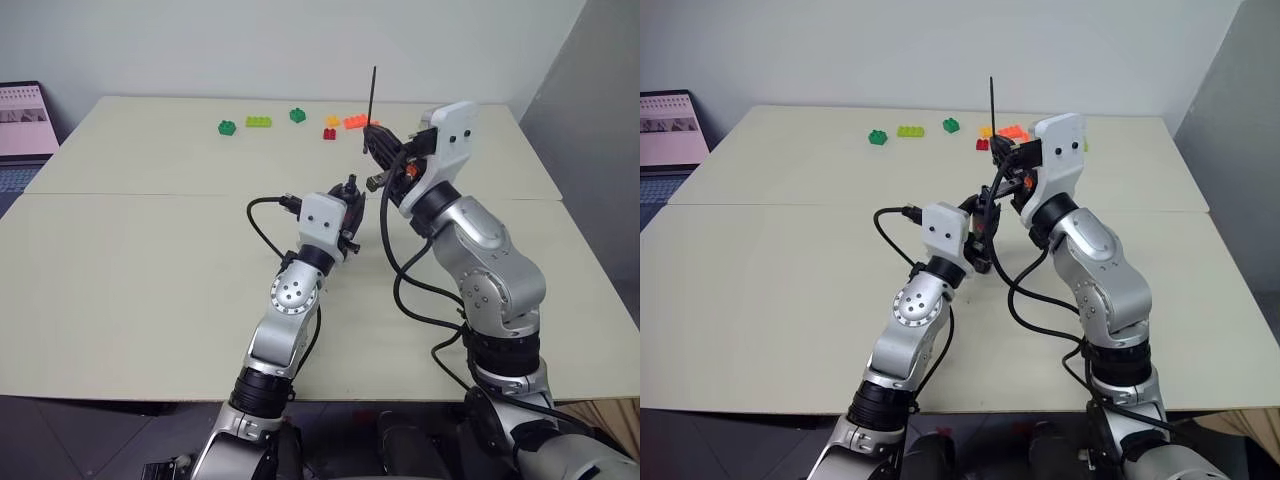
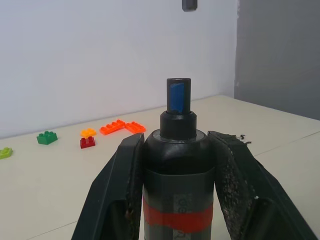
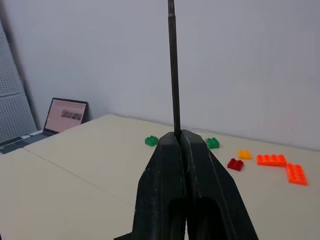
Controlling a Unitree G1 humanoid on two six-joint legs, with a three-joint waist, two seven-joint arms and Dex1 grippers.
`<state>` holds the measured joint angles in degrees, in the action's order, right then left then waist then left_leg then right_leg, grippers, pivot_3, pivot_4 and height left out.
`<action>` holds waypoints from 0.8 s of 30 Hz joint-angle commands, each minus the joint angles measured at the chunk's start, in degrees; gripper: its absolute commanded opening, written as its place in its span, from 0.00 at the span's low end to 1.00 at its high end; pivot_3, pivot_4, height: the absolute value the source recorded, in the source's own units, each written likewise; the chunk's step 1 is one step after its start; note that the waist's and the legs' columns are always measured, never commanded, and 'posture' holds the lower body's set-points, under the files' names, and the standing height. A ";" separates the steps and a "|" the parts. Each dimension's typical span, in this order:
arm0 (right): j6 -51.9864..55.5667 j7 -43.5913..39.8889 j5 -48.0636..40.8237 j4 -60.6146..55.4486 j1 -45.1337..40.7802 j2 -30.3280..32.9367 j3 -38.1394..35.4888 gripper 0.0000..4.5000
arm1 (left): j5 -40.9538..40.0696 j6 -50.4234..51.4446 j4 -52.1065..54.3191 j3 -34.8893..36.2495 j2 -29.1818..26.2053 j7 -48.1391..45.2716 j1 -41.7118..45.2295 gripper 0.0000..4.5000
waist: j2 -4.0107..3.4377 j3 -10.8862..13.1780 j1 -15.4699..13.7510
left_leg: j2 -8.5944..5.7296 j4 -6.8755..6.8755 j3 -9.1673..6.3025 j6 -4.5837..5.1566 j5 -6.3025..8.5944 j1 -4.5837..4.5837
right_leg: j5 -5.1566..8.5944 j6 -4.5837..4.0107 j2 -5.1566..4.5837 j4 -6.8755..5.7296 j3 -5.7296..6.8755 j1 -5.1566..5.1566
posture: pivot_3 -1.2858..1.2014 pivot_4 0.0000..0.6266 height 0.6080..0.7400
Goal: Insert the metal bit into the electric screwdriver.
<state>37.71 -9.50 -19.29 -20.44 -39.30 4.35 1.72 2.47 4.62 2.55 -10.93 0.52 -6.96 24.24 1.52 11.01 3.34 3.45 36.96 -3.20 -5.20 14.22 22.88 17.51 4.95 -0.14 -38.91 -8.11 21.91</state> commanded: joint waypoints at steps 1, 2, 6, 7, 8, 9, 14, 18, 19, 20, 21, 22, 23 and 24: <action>0.95 0.96 -1.97 -3.27 -0.45 -1.26 -1.35 0.00 | 1.13 -0.22 -0.16 0.32 0.01 0.71 0.76 0.36 | 0.00 0.00 0.01 | 0.00 0.00 0.00 0.00 0.00 0.01 | 0.00 0.00 0.00 0.00 0.00 0.01 | 0.52 0.24 1.00; 1.30 0.99 -2.44 -3.24 -0.43 -1.59 -1.59 0.00 | 1.13 -0.23 -0.20 0.32 0.00 0.73 0.82 0.36 | 0.00 0.00 0.01 | 0.00 0.00 0.00 0.00 0.00 0.02 | 0.00 0.00 0.00 0.00 0.00 0.01 | 0.52 0.24 1.00; 1.86 0.92 -3.85 -3.24 0.07 -2.08 -2.14 0.00 | 1.17 -0.21 -0.13 0.37 -0.07 0.76 0.87 0.36 | 0.00 0.00 0.03 | 0.00 -0.02 0.01 0.00 0.00 0.05 | 0.00 0.00 0.00 0.01 -0.01 0.07 | 0.52 0.24 1.00; 1.88 0.81 -4.02 -3.30 0.28 -2.05 -2.05 0.00 | 1.17 -0.19 -0.09 0.40 -0.11 0.76 0.87 0.36 | 0.00 0.00 0.03 | 0.00 -0.03 0.01 0.00 0.00 0.05 | 0.00 0.00 0.00 0.01 -0.01 0.07 | 0.52 0.24 1.00; 1.89 0.72 -4.17 -3.39 0.50 -2.08 -1.96 0.00 | 1.19 -0.15 -0.08 0.41 -0.13 0.77 0.88 0.36 | 0.00 0.00 0.03 | 0.00 -0.03 0.01 0.00 0.00 0.06 | 0.00 0.00 0.00 0.01 -0.01 0.08 | 0.52 0.24 1.00; 1.85 0.63 -4.28 -3.49 0.71 -2.10 -1.84 0.00 | 1.21 -0.13 -0.08 0.42 -0.14 0.79 0.90 0.36 | 0.00 0.00 0.03 | 0.00 -0.03 0.01 0.00 0.00 0.06 | 0.00 0.00 0.00 0.01 -0.01 0.08 | 0.52 0.24 1.00; 1.52 0.26 -4.42 -3.80 1.43 -1.89 -1.24 0.00 | 1.27 -0.08 -0.19 0.38 -0.11 0.85 1.06 0.36 | 0.00 0.00 0.06 | 0.00 -0.05 0.02 0.00 0.00 0.07 | 0.00 0.00 0.00 0.01 -0.03 0.10 | 0.52 0.24 1.00; 1.21 0.11 -4.56 -3.95 1.83 -1.95 -0.90 0.00 | 1.30 -0.08 -0.23 0.35 -0.08 0.85 1.10 0.36 | 0.00 0.00 0.08 | 0.00 -0.05 0.04 0.00 0.00 0.08 | 0.00 0.01 0.01 0.01 -0.04 0.12 | 0.52 0.24 1.00; 0.99 0.09 -4.48 -3.88 1.86 -2.01 -0.61 0.00 | 1.27 -0.09 -0.32 0.41 -0.13 0.79 1.16 0.36 | 0.00 0.00 0.08 | 0.00 -0.05 0.04 0.00 0.00 0.08 | 0.00 0.00 0.01 0.02 -0.04 0.13 | 0.52 0.24 1.00; 0.79 0.08 -4.35 -3.81 1.88 -2.04 -0.35 0.00 | 1.25 -0.11 -0.37 0.44 -0.19 0.74 1.21 0.36 | 0.00 0.00 0.08 | 0.00 -0.05 0.04 0.00 0.00 0.09 | 0.01 0.01 0.01 0.02 -0.04 0.13 | 0.52 0.24 1.00; 0.71 0.12 -4.32 -3.75 1.90 -2.14 -0.21 0.00 | 1.25 -0.12 -0.42 0.46 -0.23 0.72 1.26 0.36 | 0.00 0.00 0.08 | 0.00 -0.05 0.04 0.00 0.00 0.10 | 0.01 0.01 0.01 0.02 -0.04 0.14 | 0.52 0.24 1.00; 0.61 0.12 -4.26 -3.69 1.96 -2.19 -0.05 0.00 | 1.26 -0.13 -0.46 0.48 -0.26 0.72 1.29 0.36 | 0.00 0.00 0.08 | 0.00 -0.05 0.04 0.00 0.00 0.10 | 0.01 0.01 0.01 0.02 -0.04 0.14 | 0.52 0.24 1.00; 0.48 0.13 -4.18 -3.63 2.06 -2.23 0.08 0.00 | 1.27 -0.15 -0.48 0.48 -0.28 0.74 1.31 0.36 | 0.00 0.00 0.08 | 0.00 -0.06 0.04 0.00 0.00 0.10 | 0.01 0.01 0.01 0.02 -0.05 0.15 | 0.52 0.24 1.00; 0.29 0.11 -4.10 -3.53 2.19 -2.26 0.19 0.00 | 1.28 -0.17 -0.50 0.49 -0.29 0.76 1.32 0.36 | 0.00 0.00 0.08 | 0.00 -0.06 0.04 0.00 0.00 0.10 | 0.01 0.01 0.01 0.03 -0.05 0.15 | 0.52 0.24 1.00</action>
<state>39.56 -9.07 -23.30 -21.53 -37.09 2.40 1.50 2.64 4.63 1.82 -10.92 0.37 -6.87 25.08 1.52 11.01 3.43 3.45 36.89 -3.16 -5.20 14.22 22.98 17.52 4.96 -0.13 -38.88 -8.16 22.06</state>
